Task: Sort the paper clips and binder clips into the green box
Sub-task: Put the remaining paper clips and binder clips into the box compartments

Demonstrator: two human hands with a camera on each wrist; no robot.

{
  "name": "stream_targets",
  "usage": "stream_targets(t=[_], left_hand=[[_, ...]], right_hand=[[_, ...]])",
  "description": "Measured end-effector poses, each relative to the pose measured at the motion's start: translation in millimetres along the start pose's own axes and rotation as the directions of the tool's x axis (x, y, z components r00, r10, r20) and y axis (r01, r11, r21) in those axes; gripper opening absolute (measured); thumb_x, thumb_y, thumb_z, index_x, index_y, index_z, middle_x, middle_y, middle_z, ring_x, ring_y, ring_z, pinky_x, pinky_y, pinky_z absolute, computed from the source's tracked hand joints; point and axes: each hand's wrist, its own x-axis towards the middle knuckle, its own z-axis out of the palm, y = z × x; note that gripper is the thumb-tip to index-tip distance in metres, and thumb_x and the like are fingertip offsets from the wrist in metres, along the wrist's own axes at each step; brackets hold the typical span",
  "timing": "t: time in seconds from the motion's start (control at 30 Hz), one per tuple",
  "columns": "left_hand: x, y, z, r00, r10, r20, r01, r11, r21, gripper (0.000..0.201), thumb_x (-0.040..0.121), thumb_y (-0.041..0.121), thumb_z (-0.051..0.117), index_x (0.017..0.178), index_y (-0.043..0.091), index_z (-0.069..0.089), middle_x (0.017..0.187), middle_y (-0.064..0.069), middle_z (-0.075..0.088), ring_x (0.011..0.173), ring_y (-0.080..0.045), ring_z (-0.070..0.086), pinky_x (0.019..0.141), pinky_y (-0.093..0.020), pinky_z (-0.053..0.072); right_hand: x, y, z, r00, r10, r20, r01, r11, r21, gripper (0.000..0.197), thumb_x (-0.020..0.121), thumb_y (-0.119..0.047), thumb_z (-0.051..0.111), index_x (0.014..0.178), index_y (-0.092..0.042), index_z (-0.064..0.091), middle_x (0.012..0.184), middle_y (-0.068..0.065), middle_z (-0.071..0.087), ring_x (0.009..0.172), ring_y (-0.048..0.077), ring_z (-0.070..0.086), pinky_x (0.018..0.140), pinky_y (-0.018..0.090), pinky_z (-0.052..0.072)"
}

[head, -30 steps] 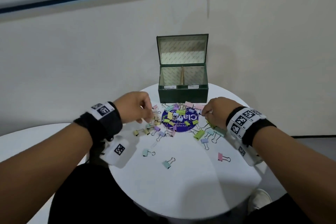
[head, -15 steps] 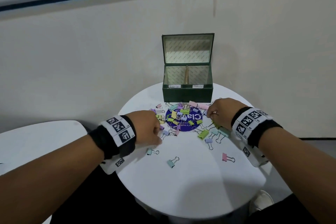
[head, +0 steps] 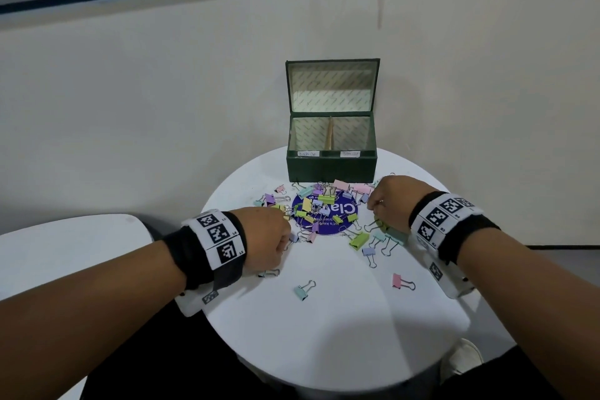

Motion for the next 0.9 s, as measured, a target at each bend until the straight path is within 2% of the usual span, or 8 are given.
stream_targets(t=[0.1, 0.33, 0.47, 0.53, 0.6, 0.7, 0.8, 0.9], left_hand=[[-2.4, 0.6, 2.3, 0.999, 0.013, 0.039, -0.012, 1.0, -0.017, 0.011, 0.079, 0.023, 0.057, 0.084, 0.02, 0.066, 0.078, 0.019, 0.046, 0.07, -0.003, 0.05, 0.066, -0.024, 0.043], [-9.6, -0.1, 8.0, 1.0, 0.012, 0.026, -0.012, 1.0, 0.021, 0.015, 0.075, 0.029, 0.05, 0.075, 0.018, 0.06, 0.082, 0.011, 0.05, 0.07, -0.012, 0.054, 0.063, -0.029, 0.048], [-2.2, -14.8, 2.7, 0.999, -0.04, 0.03, 0.044, 0.985, -0.165, 0.02, 0.083, 0.032, 0.051, 0.075, 0.015, 0.057, 0.083, -0.001, 0.061, 0.075, -0.021, 0.058, 0.07, -0.034, 0.051], [5.9, -30.0, -0.5, 0.983, -0.178, 0.036, 0.175, 0.873, -0.456, 0.028, 0.094, 0.024, 0.046, 0.068, 0.016, 0.051, 0.07, 0.0, 0.054, 0.063, -0.016, 0.052, 0.06, -0.029, 0.044], [10.6, -43.9, -5.3, 0.952, -0.298, 0.073, 0.235, 0.556, -0.797, 0.03, 0.093, 0.016, 0.043, 0.063, 0.017, 0.04, 0.06, 0.0, 0.042, 0.047, -0.015, 0.039, 0.045, -0.025, 0.029], [11.3, -63.3, -10.2, 0.912, -0.406, 0.056, 0.177, 0.267, -0.947, 0.029, 0.093, 0.02, 0.045, 0.066, 0.017, 0.038, 0.058, -0.003, 0.041, 0.044, -0.017, 0.036, 0.044, -0.021, 0.023], [16.1, -76.2, -8.8, 0.891, -0.452, -0.026, 0.094, 0.24, -0.966, 0.035, 0.099, 0.041, 0.05, 0.076, 0.015, 0.045, 0.061, -0.002, 0.047, 0.047, -0.015, 0.042, 0.042, -0.021, 0.03], [25.4, -81.1, -3.0, 0.888, -0.455, -0.068, 0.095, 0.326, -0.941, 0.027, 0.098, 0.037, 0.055, 0.087, 0.013, 0.052, 0.066, -0.002, 0.049, 0.051, -0.015, 0.044, 0.046, -0.024, 0.034]], right_hand=[[0.6, -0.1, -0.6, 1.0, 0.003, -0.01, -0.003, 0.999, -0.045, 0.023, 0.088, -0.017, 0.057, 0.097, -0.03, 0.073, 0.103, -0.005, 0.067, 0.094, 0.019, 0.062, 0.08, 0.028, 0.051], [-4.0, -2.9, -2.4, 0.999, 0.012, -0.052, -0.013, 0.999, -0.033, 0.012, 0.091, -0.023, 0.052, 0.081, -0.027, 0.058, 0.082, -0.007, 0.065, 0.08, 0.017, 0.059, 0.066, 0.026, 0.046], [-4.1, -3.3, -2.0, 0.996, 0.047, -0.078, -0.047, 0.999, 0.003, 0.008, 0.096, -0.031, 0.052, 0.09, -0.028, 0.057, 0.086, -0.008, 0.064, 0.08, 0.015, 0.059, 0.069, 0.028, 0.046], [-3.6, -2.2, -2.6, 0.996, 0.068, -0.051, -0.069, 0.998, -0.006, 0.012, 0.097, -0.028, 0.049, 0.102, -0.03, 0.06, 0.094, -0.007, 0.061, 0.087, 0.017, 0.058, 0.075, 0.029, 0.046], [-3.9, -1.8, -3.9, 0.998, 0.047, -0.03, -0.048, 0.998, -0.041, 0.021, 0.096, -0.027, 0.051, 0.111, -0.03, 0.066, 0.106, -0.003, 0.062, 0.092, 0.019, 0.058, 0.08, 0.029, 0.048], [-5.9, -3.4, -4.1, 0.999, 0.012, -0.031, -0.012, 1.0, 0.004, 0.024, 0.097, -0.024, 0.054, 0.11, -0.034, 0.071, 0.114, -0.001, 0.058, 0.101, 0.021, 0.058, 0.084, 0.029, 0.046], [-5.2, -2.4, -2.8, 0.998, -0.009, -0.065, 0.012, 0.999, 0.046, 0.027, 0.097, -0.017, 0.056, 0.105, -0.035, 0.075, 0.113, -0.003, 0.06, 0.1, 0.02, 0.06, 0.086, 0.031, 0.049], [-6.4, -2.1, -4.3, 0.998, -0.031, -0.056, 0.034, 0.998, 0.05, 0.024, 0.097, -0.022, 0.057, 0.106, -0.031, 0.076, 0.107, -0.007, 0.062, 0.093, 0.018, 0.062, 0.086, 0.029, 0.049]])
